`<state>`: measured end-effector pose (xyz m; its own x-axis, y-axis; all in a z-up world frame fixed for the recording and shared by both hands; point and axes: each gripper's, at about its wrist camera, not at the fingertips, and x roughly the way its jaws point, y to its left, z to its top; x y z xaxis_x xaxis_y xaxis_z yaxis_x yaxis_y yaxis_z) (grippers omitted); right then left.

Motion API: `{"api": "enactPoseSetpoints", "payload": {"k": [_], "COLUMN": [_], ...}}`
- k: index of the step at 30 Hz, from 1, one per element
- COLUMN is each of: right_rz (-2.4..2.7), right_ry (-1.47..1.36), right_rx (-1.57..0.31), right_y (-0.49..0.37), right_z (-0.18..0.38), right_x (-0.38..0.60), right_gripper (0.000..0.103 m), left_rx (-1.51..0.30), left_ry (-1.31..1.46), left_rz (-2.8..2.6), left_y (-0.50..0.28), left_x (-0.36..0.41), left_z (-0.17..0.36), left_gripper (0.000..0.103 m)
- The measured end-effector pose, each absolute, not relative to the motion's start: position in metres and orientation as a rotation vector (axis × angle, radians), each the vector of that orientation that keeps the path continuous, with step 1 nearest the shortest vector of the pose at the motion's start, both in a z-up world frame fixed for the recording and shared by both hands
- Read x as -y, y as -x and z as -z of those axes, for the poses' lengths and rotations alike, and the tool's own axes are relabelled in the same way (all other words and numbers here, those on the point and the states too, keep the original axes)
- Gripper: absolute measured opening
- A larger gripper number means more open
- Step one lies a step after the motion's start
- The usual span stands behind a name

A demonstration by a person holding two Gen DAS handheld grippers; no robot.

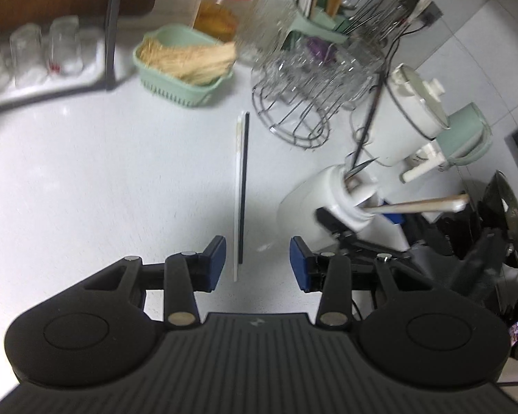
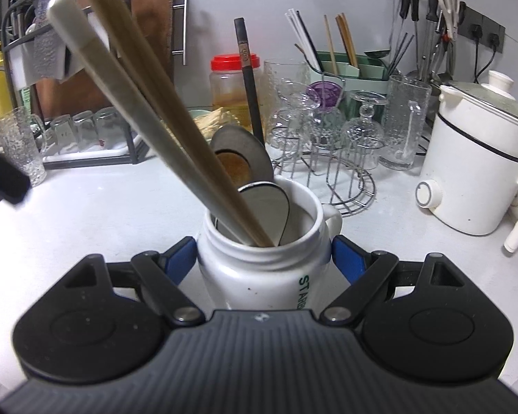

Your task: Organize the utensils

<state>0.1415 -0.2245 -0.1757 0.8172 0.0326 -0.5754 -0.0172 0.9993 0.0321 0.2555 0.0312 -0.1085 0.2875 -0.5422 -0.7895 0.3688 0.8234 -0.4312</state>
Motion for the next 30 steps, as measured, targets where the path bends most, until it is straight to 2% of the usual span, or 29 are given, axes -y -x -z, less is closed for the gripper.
{"api": "enactPoseSetpoints", "payload": {"k": [5, 13, 21, 30], "right_rz": [-0.021, -0.041, -0.039, -0.037], "right_ry": [-0.02, -0.013, -0.003, 0.002], "right_rx": [-0.62, -0.634, -0.659, -0.659], "right_y": [-0.141, -0.143, -0.147, -0.145], "right_z": [0.175, 0.175, 0.172, 0.174], "right_x": [0.233, 0.236, 0.234, 0.234], "right_gripper": [0.087, 0.087, 0.087, 0.087], "left_rx": [-1.165, -1.21, -1.199, -1.168], "left_ry": [0.189, 0.098, -0.032, -0.089], "left_rz": [0.608, 0.61, 0.579, 0.57], "left_y": [-0.255, -0.252, -0.25, -0.252], "left_x": [-0.017, 0.014, 0.03, 0.046], "left_z": [0.149, 0.198, 0.215, 0.221], "left_gripper": [0.038, 0.018, 0.013, 0.012]}}
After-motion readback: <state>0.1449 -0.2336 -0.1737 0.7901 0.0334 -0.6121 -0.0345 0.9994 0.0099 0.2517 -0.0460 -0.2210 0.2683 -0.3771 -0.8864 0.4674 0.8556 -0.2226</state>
